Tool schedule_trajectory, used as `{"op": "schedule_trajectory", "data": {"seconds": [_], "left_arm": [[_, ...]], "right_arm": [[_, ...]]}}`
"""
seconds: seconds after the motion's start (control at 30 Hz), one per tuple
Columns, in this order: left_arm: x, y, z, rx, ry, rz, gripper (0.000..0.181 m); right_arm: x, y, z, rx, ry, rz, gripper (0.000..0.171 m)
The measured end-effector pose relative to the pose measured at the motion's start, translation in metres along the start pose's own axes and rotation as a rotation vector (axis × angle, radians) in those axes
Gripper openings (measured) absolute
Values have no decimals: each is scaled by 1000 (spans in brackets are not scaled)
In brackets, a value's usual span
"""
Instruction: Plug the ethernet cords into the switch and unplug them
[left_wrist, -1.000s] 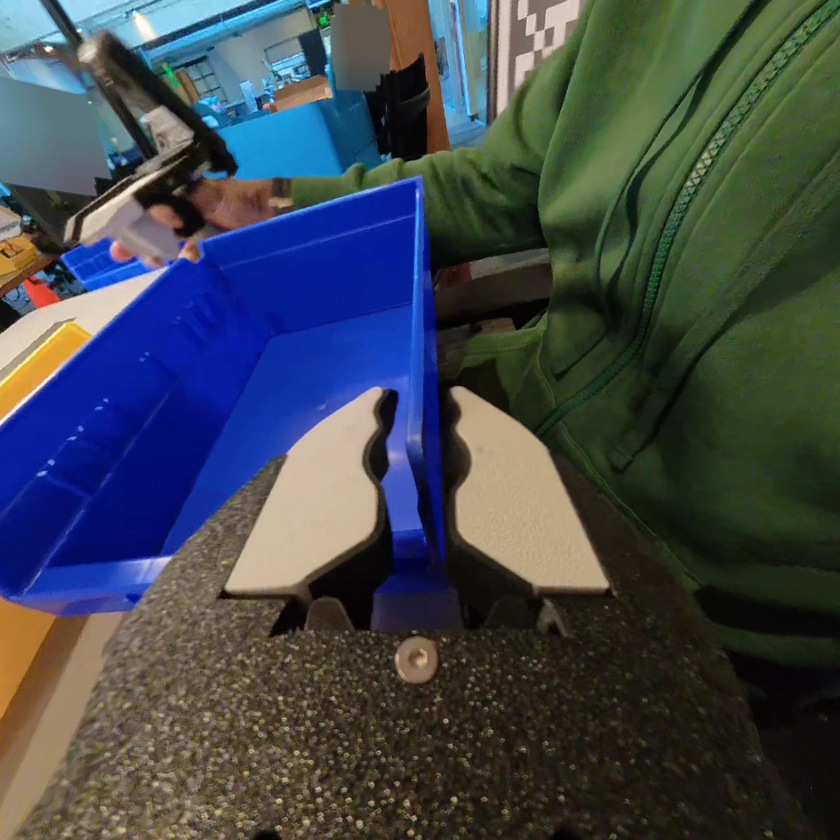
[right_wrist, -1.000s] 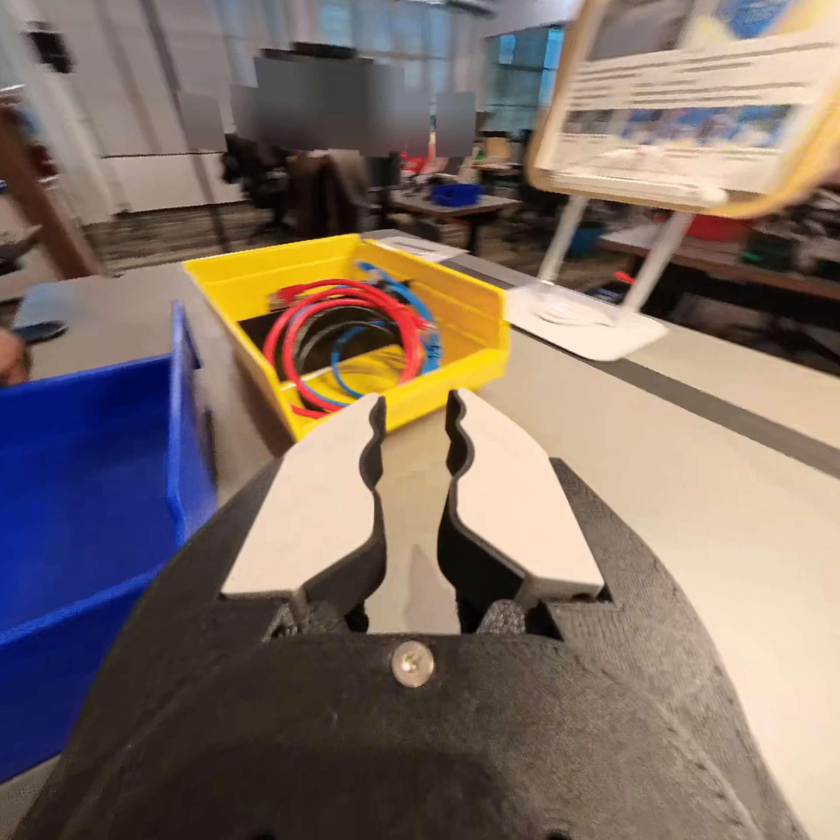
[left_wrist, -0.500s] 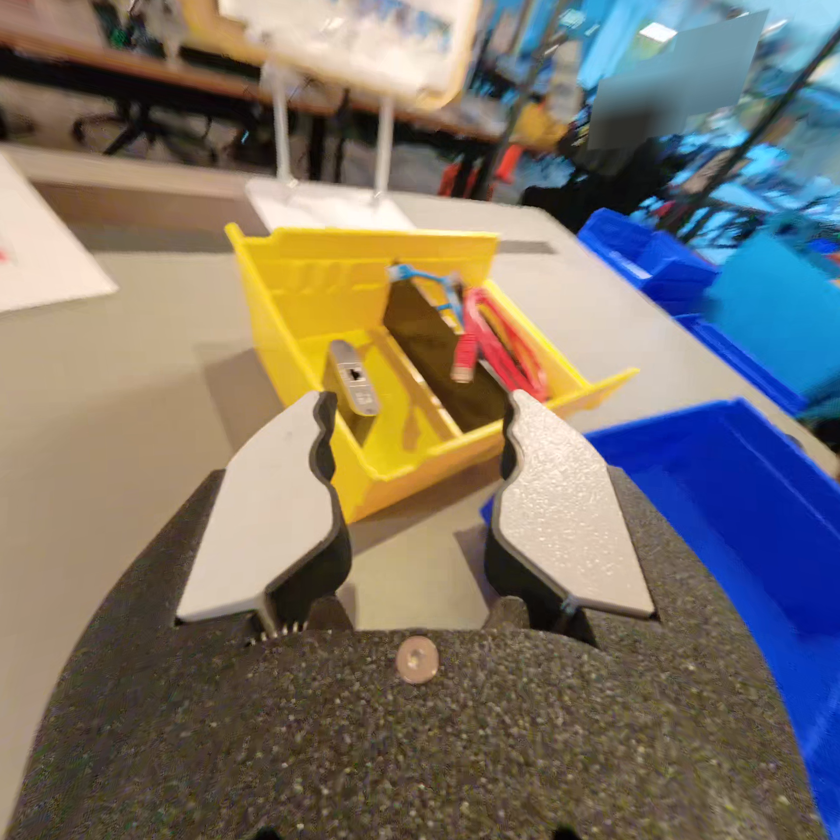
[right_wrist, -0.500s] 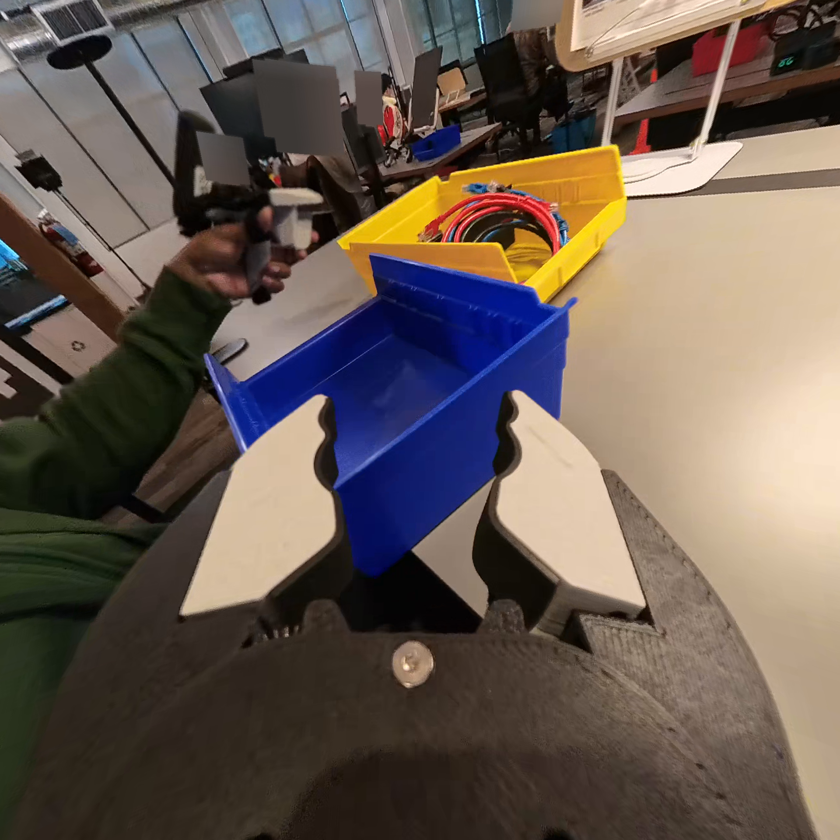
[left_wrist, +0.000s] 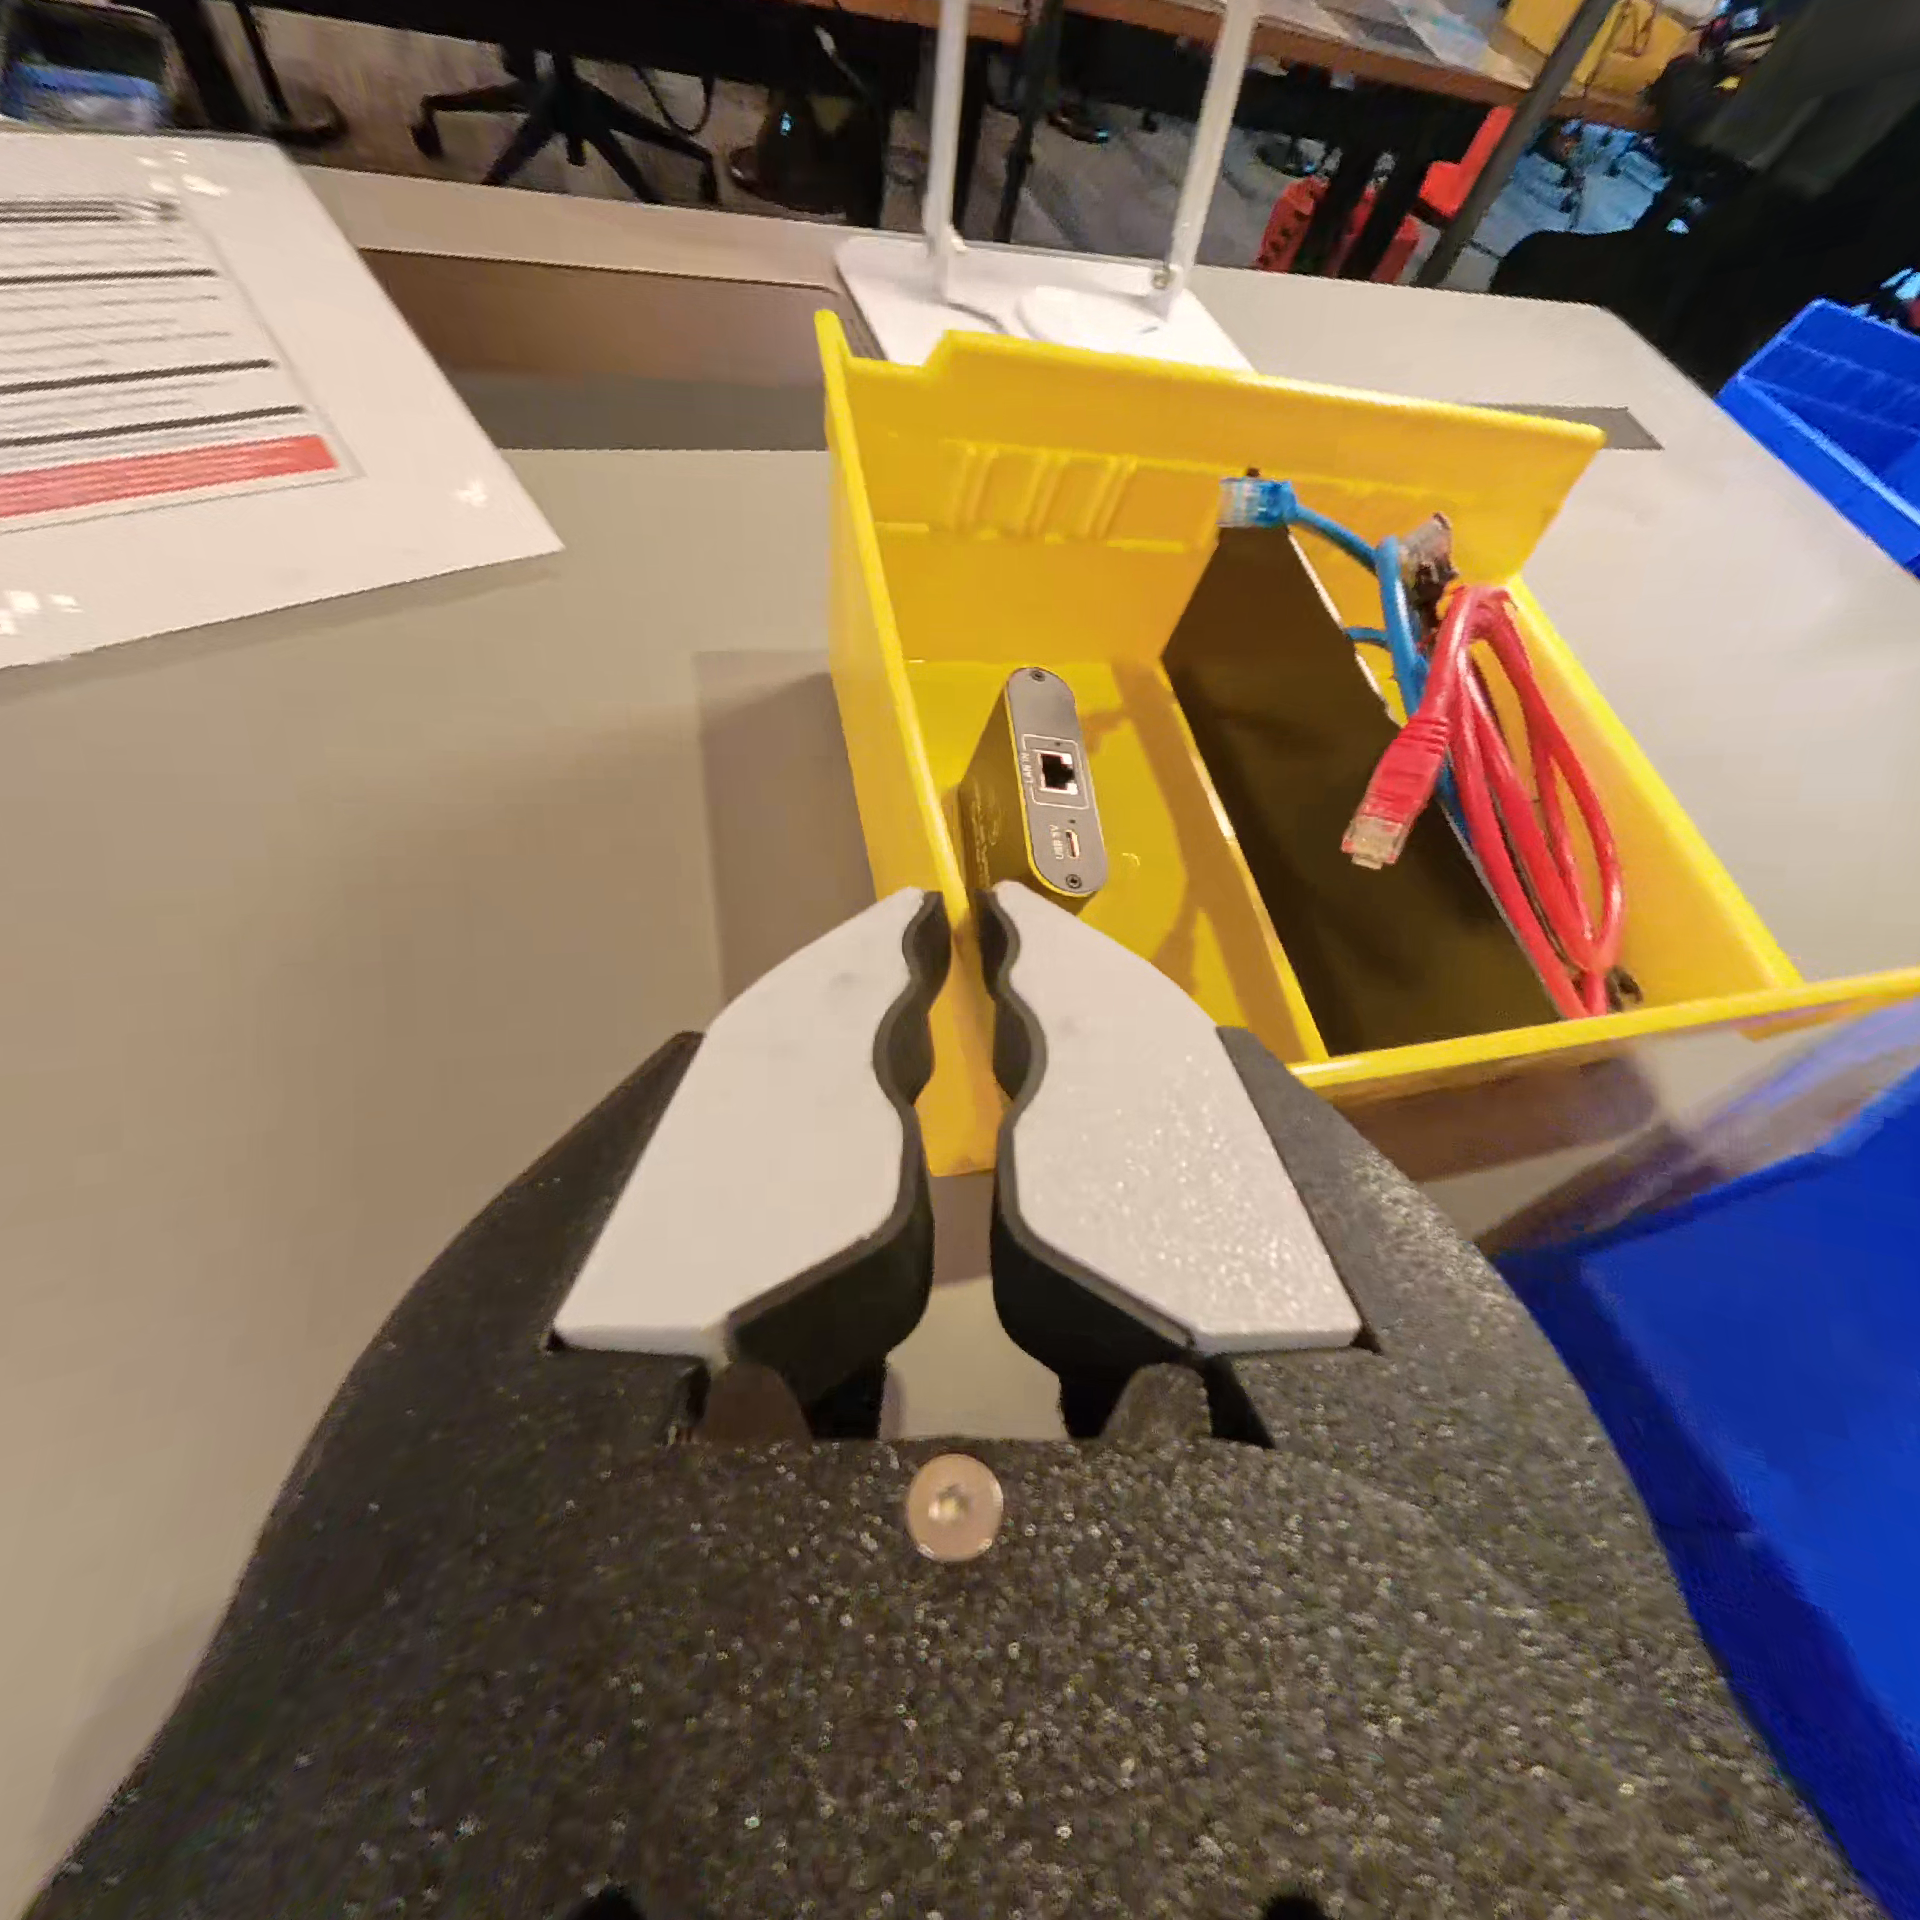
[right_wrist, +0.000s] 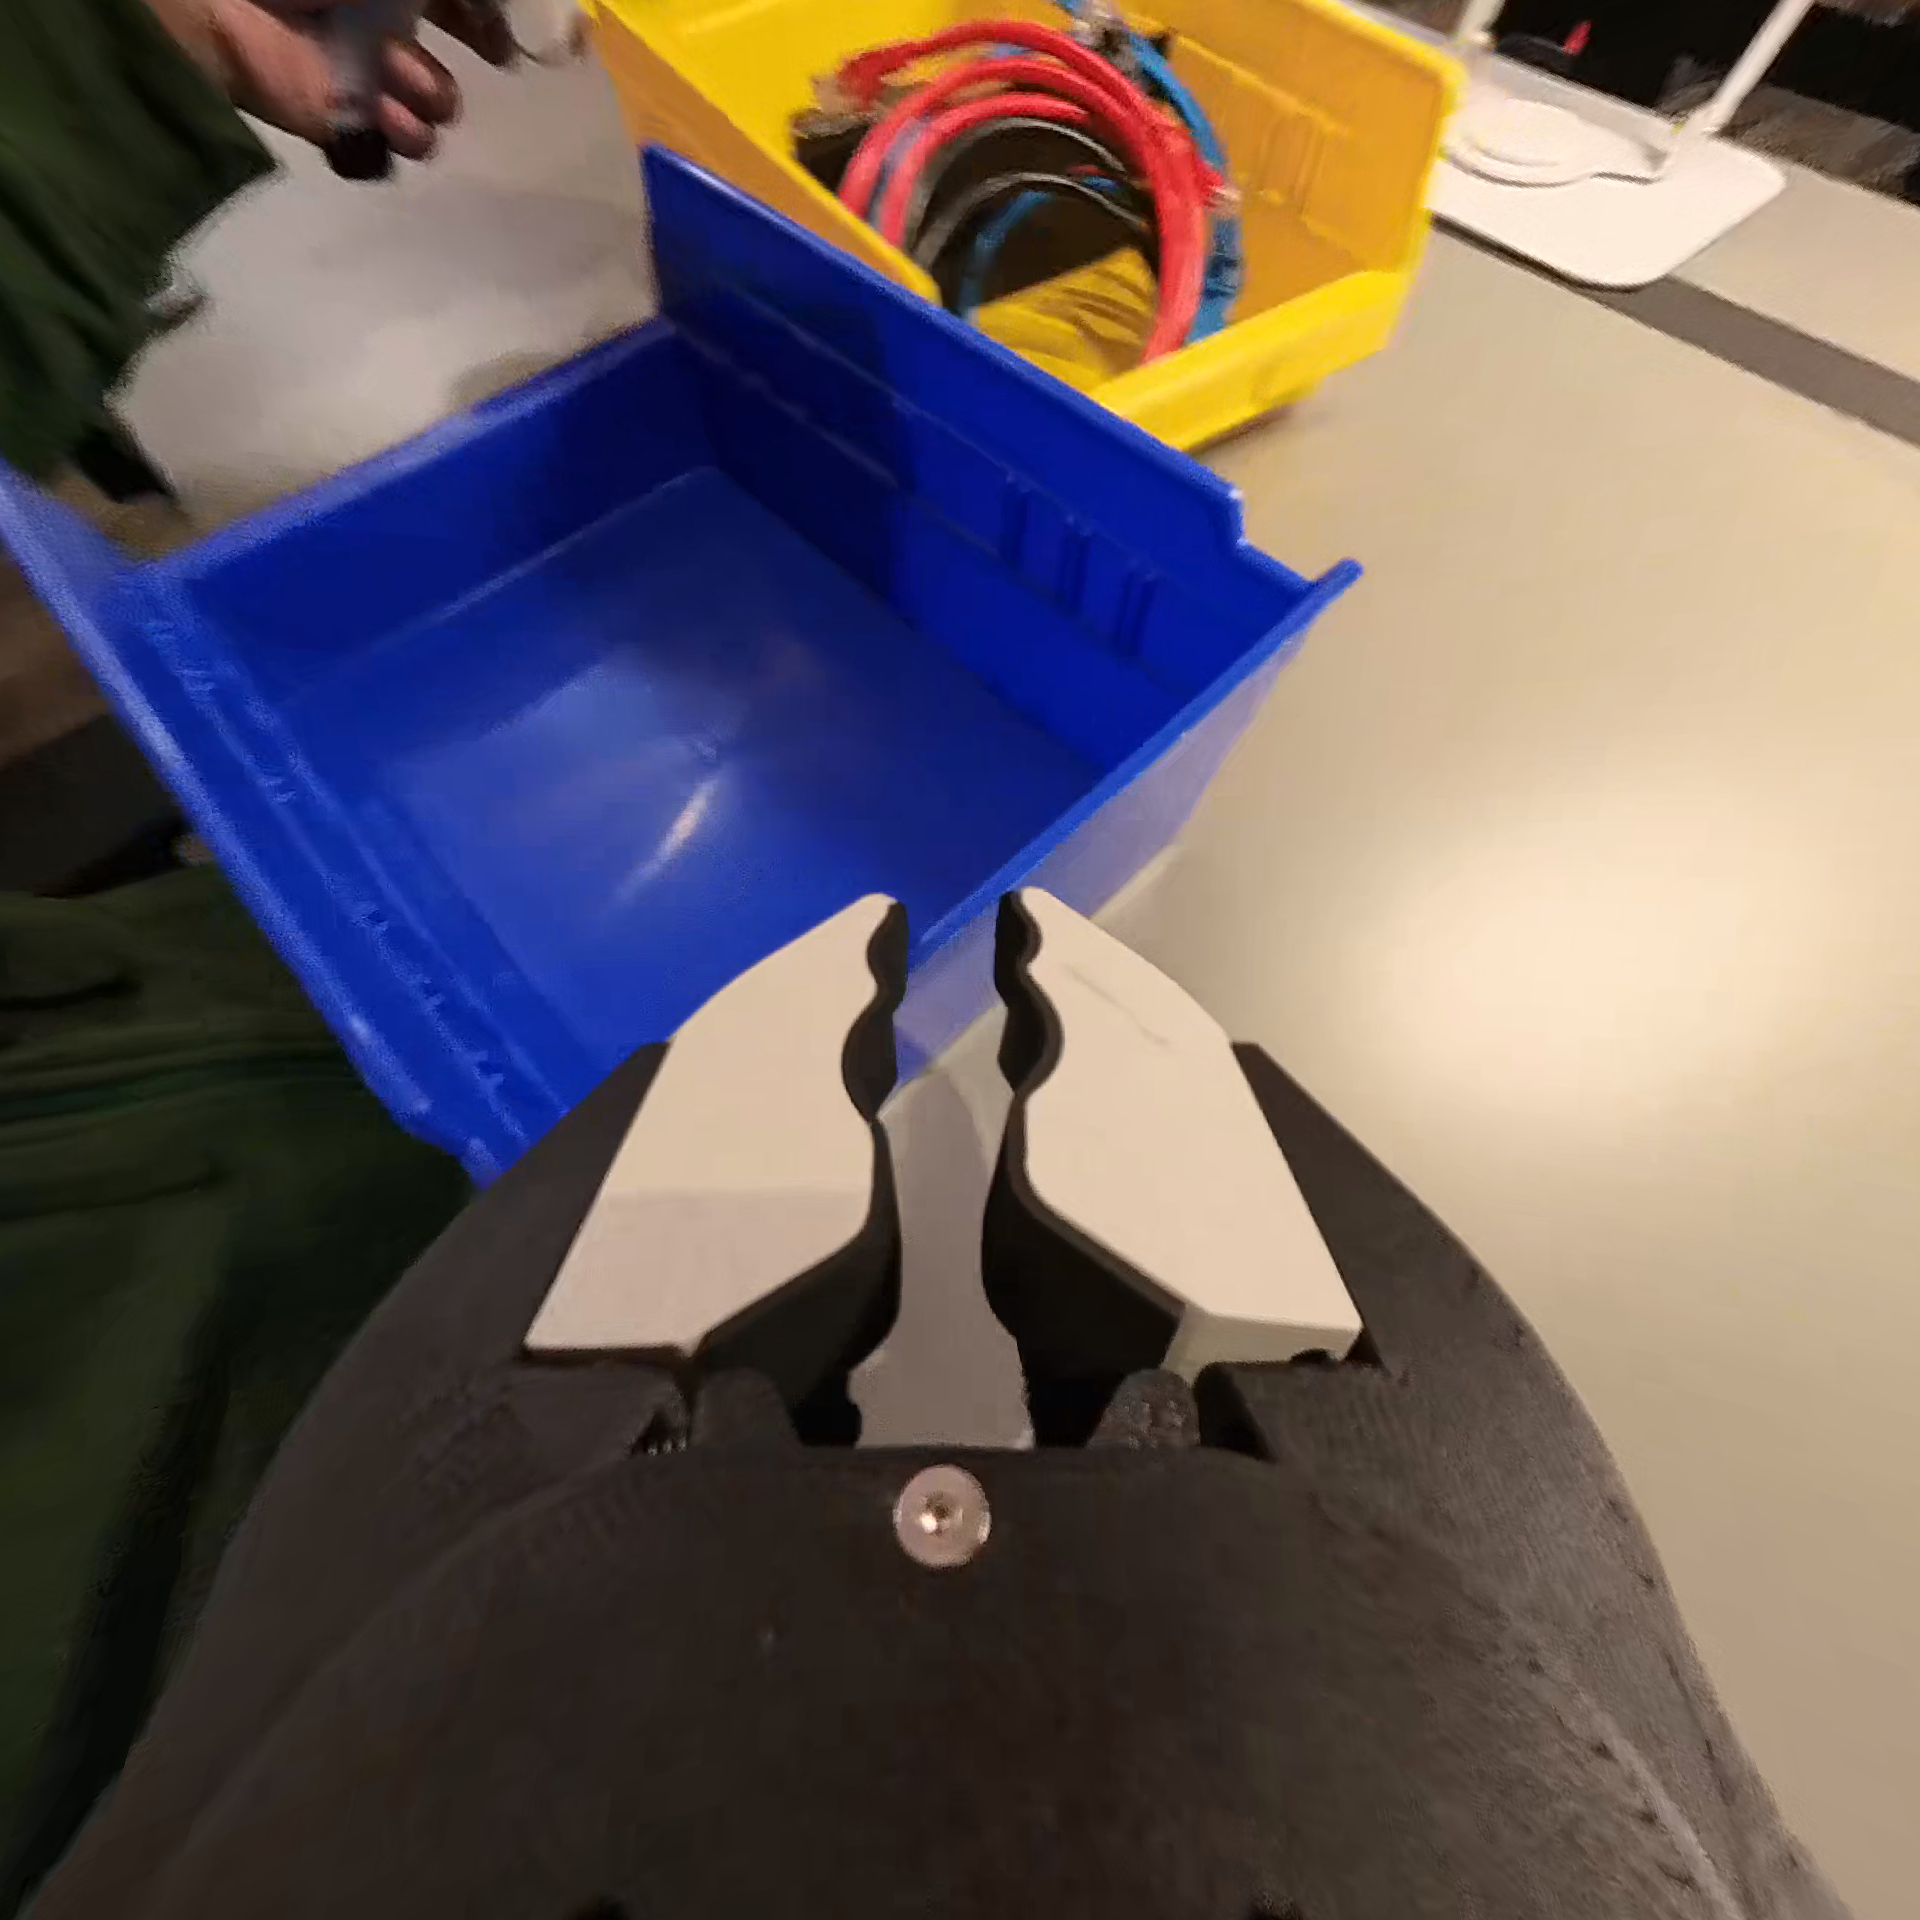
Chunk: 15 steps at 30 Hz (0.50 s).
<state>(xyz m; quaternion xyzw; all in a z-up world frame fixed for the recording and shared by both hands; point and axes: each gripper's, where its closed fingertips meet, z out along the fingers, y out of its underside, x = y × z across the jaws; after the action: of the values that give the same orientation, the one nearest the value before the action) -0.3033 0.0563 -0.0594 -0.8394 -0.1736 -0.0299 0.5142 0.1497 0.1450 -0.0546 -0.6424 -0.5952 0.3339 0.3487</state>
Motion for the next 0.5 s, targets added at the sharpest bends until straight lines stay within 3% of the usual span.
{"op": "schedule_trajectory", "data": {"seconds": [0.1, 0.33, 0.5], "left_arm": [[-23, 1, -15, -3, -51, 36, 6], [-83, 11, -63, -46, -164, 223, 12], [-113, 4, -105, -10, -370, 293, 41]], "right_arm": [[33, -1, 1, -71, 74, -48, 12], [75, -2, 3, -175, 68, -150, 13], [120, -3, -15, -236, 318, -167, 34]]}}
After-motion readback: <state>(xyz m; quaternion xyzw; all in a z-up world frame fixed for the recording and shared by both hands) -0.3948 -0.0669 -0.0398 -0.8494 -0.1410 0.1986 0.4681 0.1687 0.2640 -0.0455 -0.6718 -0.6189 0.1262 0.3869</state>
